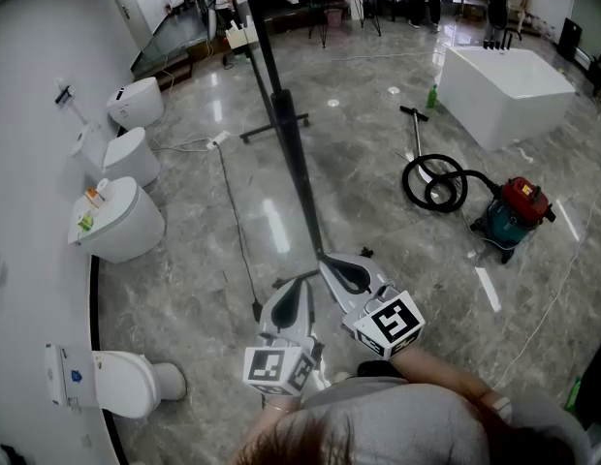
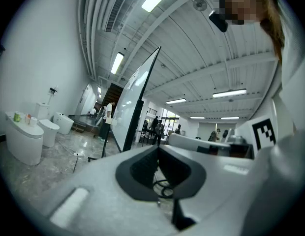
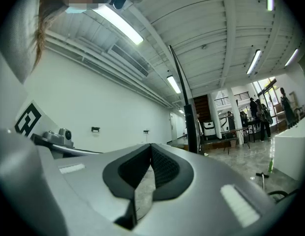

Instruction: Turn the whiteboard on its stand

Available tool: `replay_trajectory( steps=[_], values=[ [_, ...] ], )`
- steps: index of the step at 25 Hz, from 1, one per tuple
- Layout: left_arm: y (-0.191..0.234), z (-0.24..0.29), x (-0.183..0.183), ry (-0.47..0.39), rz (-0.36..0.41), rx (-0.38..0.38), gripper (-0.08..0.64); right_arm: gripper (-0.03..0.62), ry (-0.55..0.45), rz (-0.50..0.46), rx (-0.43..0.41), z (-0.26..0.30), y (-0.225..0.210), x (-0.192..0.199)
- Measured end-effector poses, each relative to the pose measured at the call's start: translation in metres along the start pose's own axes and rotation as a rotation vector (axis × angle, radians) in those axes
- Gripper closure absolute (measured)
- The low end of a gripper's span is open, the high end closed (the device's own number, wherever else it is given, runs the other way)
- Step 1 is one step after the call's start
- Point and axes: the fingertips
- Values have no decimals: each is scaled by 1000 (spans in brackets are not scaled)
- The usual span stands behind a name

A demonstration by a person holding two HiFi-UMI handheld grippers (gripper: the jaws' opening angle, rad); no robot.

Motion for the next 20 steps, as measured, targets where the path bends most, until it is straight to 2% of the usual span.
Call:
replay_trajectory(
  steps=[6,20],
  values=[
    [-11,-1,-14,-19,20,-24,563,588,3,-18,-31,-10,1,-8],
    [-37,-11,-5,1,20,-36,563,588,18,-20,-37,-36,3,-3]
  ],
)
Point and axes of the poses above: the fingertips, and each gripper's own axes: z forward along the fingers, y to its left, x out of its underside, and after that the axes turned 12 degrees about z, right-handed
